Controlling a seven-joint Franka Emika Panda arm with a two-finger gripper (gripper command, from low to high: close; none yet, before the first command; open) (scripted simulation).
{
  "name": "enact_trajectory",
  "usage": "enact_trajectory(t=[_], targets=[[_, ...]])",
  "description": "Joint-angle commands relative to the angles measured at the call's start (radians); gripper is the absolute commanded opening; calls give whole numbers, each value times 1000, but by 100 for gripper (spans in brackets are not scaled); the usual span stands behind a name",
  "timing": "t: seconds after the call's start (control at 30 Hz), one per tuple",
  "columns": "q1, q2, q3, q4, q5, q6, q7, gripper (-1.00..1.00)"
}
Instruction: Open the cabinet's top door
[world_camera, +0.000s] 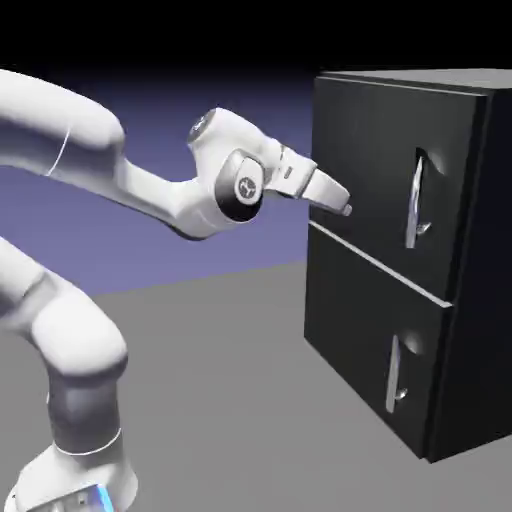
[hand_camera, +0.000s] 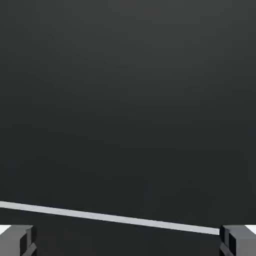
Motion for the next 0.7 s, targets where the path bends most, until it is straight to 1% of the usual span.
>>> enact_trajectory(t=[0.0, 0.67], targets=[[14, -7, -17, 7, -44, -2, 31, 100], [302, -149, -352, 142, -913, -49, 651, 100]])
